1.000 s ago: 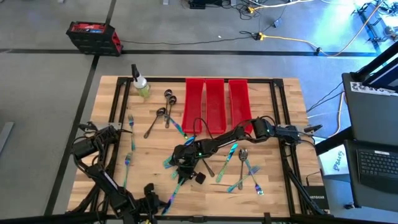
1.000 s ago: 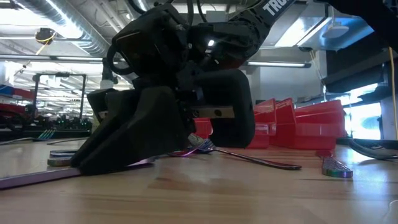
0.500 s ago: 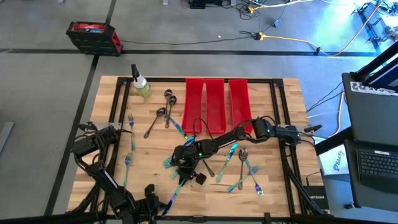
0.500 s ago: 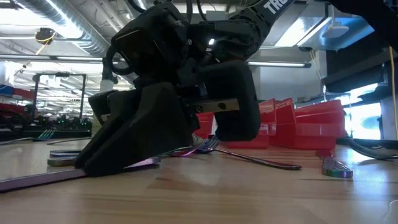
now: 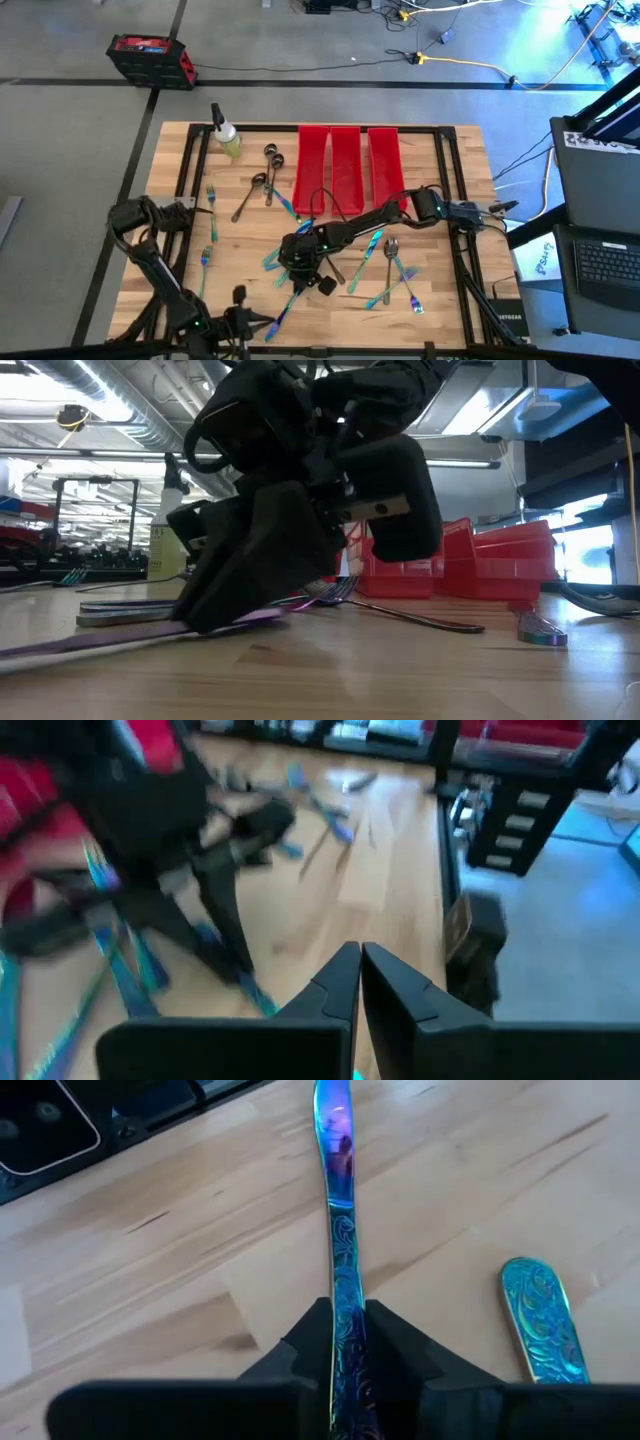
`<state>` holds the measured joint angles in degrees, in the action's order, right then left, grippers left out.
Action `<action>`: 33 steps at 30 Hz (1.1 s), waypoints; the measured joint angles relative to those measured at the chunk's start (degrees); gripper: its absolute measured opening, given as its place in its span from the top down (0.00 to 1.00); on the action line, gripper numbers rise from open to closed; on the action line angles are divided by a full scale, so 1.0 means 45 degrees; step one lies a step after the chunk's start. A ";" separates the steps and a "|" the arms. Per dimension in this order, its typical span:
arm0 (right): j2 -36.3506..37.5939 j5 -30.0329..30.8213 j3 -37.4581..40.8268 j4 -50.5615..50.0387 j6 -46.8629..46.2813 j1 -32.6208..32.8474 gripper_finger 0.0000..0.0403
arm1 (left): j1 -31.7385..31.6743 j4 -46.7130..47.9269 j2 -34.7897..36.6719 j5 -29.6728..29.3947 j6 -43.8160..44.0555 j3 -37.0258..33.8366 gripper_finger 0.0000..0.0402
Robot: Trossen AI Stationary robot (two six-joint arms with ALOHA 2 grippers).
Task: Sort silverware
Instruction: Put the blue knife into the right red silverware bin
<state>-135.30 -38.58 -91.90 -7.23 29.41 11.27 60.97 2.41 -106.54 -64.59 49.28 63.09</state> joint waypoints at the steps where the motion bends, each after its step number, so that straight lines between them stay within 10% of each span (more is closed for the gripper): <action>1: 0.0014 -0.0005 -0.0001 0.0015 -0.0066 -0.0005 0.93 | 0.0000 0.0009 0.0128 -0.0048 -0.0252 0.0004 1.00; 18: 0.0154 0.0572 -0.0048 -0.0333 -0.0190 -0.0010 1.00 | 0.0046 0.1066 0.0506 -0.0110 -0.0038 -0.0001 1.00; 33: 0.0163 0.0506 -0.0056 -0.0416 -0.0173 -0.0010 0.92 | -0.1038 0.0704 -0.0916 0.4132 -0.1008 0.0558 1.00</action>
<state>-134.56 -36.31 -92.15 -9.10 28.63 11.22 56.30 5.57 -110.66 -45.99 44.74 65.60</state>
